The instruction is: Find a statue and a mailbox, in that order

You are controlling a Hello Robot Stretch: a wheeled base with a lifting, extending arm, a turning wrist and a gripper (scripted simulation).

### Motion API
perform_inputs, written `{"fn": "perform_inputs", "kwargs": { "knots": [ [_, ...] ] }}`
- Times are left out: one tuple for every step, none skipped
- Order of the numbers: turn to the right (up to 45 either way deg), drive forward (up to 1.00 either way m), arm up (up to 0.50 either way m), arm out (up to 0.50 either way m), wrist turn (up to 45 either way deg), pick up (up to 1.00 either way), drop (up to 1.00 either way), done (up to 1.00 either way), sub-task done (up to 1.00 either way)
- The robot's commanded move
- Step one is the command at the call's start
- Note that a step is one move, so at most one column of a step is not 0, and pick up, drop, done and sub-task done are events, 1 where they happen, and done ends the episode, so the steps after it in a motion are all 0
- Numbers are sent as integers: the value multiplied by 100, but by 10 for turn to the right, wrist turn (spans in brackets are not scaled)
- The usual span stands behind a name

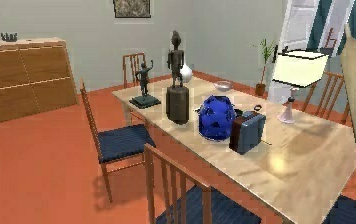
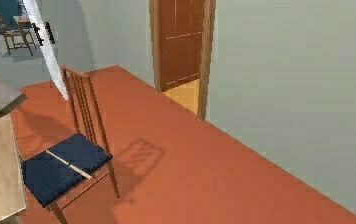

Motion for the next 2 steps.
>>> {"fn": "perform_inputs", "kwargs": {
  "knots": [
    [0,0,0,0,0,0,0,0,100],
    [450,0,0,0,0,0,0,0,0]
  ]
}}
